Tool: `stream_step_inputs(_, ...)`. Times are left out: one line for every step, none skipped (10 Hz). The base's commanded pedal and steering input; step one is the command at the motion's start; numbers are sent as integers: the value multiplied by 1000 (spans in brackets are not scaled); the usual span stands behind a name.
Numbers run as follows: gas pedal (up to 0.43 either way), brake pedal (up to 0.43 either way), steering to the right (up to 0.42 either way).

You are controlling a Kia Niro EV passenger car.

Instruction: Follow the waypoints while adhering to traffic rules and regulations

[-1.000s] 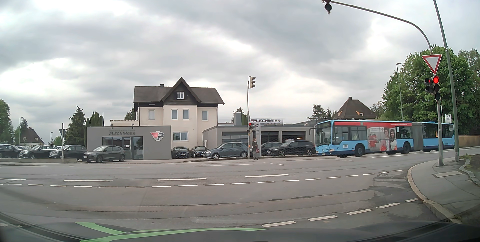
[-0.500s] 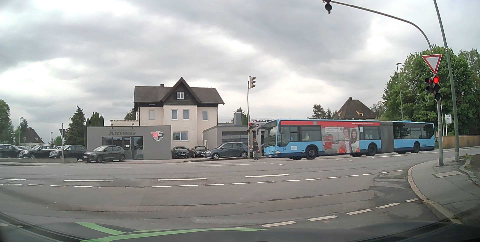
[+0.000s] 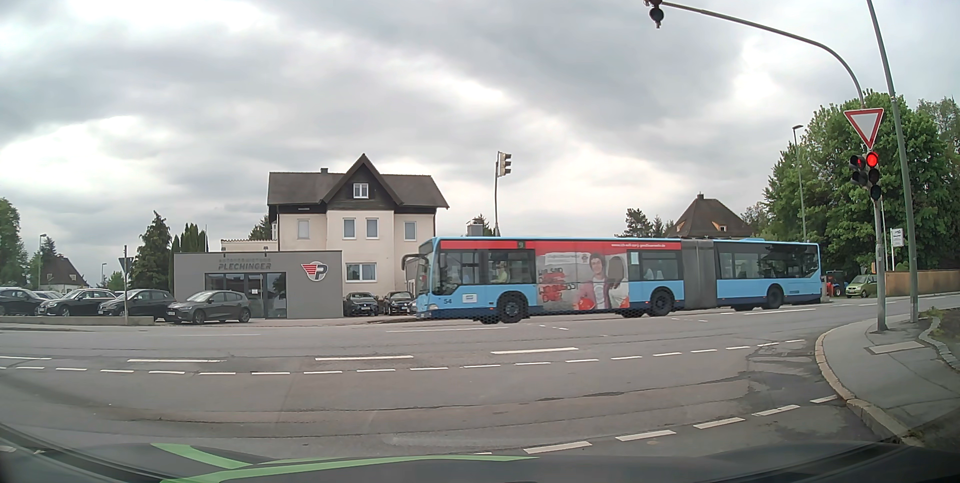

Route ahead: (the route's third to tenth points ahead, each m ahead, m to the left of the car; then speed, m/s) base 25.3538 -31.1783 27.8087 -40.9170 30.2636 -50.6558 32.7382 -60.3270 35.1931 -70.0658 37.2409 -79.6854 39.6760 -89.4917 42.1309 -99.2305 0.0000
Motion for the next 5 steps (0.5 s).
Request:
stream_step_inputs(0, 287, 101)
stream_step_inputs(0, 287, 101)
stream_step_inputs(0, 287, 101)
stream_step_inputs(0, 287, 101)
stream_step_inputs(0, 287, 101)
